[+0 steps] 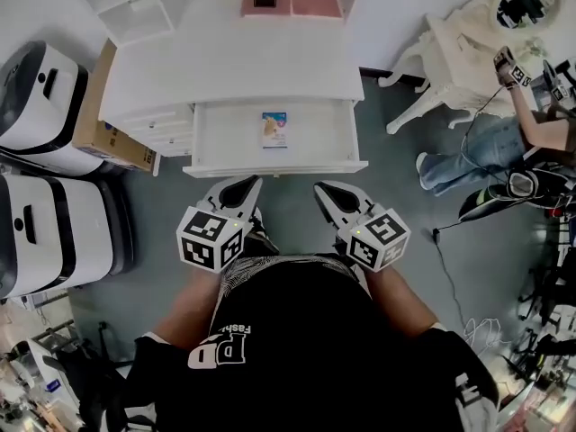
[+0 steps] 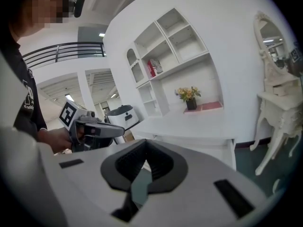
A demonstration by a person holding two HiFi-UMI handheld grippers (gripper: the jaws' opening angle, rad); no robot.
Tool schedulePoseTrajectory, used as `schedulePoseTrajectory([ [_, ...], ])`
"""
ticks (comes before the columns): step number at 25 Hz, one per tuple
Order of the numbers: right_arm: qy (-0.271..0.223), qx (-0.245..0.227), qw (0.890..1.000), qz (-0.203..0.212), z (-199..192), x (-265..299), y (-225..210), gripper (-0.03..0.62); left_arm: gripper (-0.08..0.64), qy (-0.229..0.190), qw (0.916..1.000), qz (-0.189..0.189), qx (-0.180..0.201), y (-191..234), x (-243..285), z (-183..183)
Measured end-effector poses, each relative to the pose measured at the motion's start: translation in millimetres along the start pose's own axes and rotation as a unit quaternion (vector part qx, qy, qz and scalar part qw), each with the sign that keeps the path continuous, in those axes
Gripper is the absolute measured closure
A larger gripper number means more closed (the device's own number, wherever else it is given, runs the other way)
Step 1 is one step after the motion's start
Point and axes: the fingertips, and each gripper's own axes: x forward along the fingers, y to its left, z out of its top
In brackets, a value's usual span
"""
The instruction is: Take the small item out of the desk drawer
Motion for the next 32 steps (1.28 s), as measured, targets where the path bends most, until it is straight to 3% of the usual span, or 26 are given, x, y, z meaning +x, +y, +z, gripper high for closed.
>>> schedulePoseTrajectory([
  [9,0.021,0.002,0.999,-0.033,29.5,64.8,-31.1,0.583,0.545,0.028,0.9989,-0.033,0.021,64.4,41.9,33.2],
  [15,0.034,0.023,0.997,-0.060,33.0,102.1,-56.2,0.583,0.545,0.052,0.9959,-0.033,0.066,110.1,64.4,44.6],
  [22,0.028,0.066,0.994,-0.080,46.4,133.8,-70.6,0.583,0.545,0.066,0.9943,-0.052,0.064,152.6,75.6,52.9],
  [32,0.018,0.054,0.993,-0.102,65.4,145.0,-78.8,0.583,0.545,0.079,0.9922,-0.070,0.066,178.7,93.6,51.7],
])
